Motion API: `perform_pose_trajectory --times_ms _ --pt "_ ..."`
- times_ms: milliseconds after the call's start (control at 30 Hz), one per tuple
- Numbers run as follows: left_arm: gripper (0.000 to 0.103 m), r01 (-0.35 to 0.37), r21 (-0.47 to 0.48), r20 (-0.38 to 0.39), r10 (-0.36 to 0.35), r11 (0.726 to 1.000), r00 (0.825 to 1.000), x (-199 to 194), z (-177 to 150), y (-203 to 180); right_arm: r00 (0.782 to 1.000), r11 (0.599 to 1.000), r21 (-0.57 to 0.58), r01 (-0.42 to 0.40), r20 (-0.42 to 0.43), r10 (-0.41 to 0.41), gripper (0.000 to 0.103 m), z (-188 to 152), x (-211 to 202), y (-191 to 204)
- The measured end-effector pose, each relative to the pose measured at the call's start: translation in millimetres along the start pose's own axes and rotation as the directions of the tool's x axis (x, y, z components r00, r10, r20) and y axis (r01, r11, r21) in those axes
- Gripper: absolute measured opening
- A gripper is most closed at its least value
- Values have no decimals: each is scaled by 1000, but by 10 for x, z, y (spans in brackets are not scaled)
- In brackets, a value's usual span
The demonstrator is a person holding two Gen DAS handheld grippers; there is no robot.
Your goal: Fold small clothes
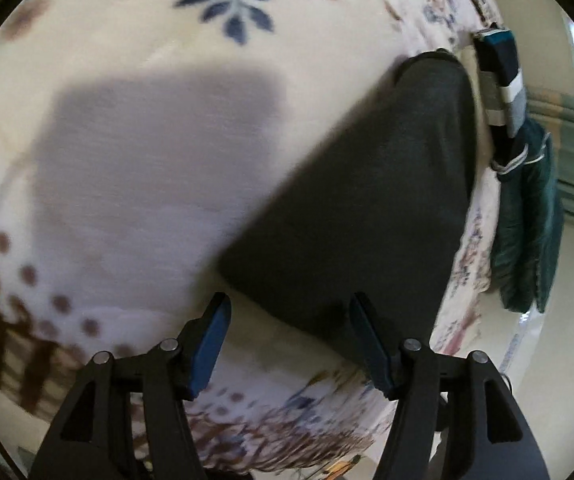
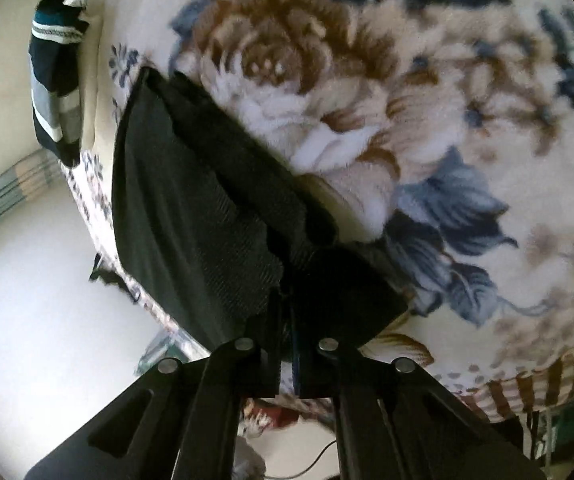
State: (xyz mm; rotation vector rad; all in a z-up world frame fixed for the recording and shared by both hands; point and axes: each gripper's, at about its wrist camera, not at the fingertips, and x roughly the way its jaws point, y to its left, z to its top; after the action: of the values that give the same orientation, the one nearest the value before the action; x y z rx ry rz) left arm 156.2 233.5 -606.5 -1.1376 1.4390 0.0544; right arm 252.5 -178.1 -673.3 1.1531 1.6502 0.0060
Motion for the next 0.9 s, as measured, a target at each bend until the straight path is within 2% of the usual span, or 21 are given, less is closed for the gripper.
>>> perform_pose_trajectory --times_ms 133,233,300,333,367,400,433,467,500,567,600,633,667,700,733,767,800,833,900 --pt "59 24 3 -7 -24 1000 1000 93 -13 -54 997 998 11 58 43 -59 2 -214 -242 -61" --pt "59 23 6 -8 -23 1000 1000 128 12 -73 995 995 23 101 -11 -101 2 -171 -202 -281" --pt "59 29 2 -9 -29 1000 1000 106 9 -39 995 995 51 83 -62 -79 4 -138 -141 -464" --pt "59 34 0 -9 -34 999 999 101 6 -44 997 996 76 49 -57 -45 8 -130 -134 -509" --pt "59 38 3 -8 -38 999 999 95 1 -37 998 996 90 23 -55 -18 17 -129 -131 -527" --pt "59 39 12 -7 -39 999 999 89 -4 -40 997 992 116 -52 -56 58 40 -148 -134 -557" --pt "59 39 18 -10 -39 999 999 89 -8 -37 992 986 132 -101 -58 110 54 -160 -147 -602" --pt "59 42 18 -12 -42 999 999 92 -10 -21 984 974 160 -162 -54 172 74 -183 -120 -636" --pt "59 47 16 -13 -46 999 999 79 0 12 975 962 184 -199 -56 213 77 -196 -92 -688" --pt "59 48 14 -16 -47 999 999 90 4 38 947 924 274 -267 -102 304 77 -192 193 -774" --pt "59 49 13 -17 -49 999 999 101 4 45 941 913 297 -279 -105 322 76 -179 284 -796" --pt "59 49 14 -18 -49 999 999 110 9 34 938 906 307 -292 -94 334 70 -153 403 -794" --pt "59 45 17 -20 -44 999 999 110 4 26 945 913 292 -284 -78 319 35 -108 484 -725" --pt "59 44 24 -22 -43 999 999 95 -2 20 953 927 254 -275 -52 297 24 -84 495 -672" --pt "59 44 34 -24 -43 998 999 66 -17 0 968 957 148 -248 -14 252 23 -57 426 -515" --pt "59 43 45 -25 -42 998 999 33 -32 -18 971 968 73 -241 16 240 21 -61 350 -422" --pt "59 40 60 -23 -39 997 999 -20 -45 -36 970 971 -59 -232 64 236 20 -105 208 -259" --pt "59 39 72 -19 -38 997 999 -66 -51 -50 971 969 -131 -210 85 222 19 -137 138 -190" --pt "59 24 105 2 -24 994 1000 -178 -20 -99 995 974 -222 -42 78 61 20 -164 139 -150"
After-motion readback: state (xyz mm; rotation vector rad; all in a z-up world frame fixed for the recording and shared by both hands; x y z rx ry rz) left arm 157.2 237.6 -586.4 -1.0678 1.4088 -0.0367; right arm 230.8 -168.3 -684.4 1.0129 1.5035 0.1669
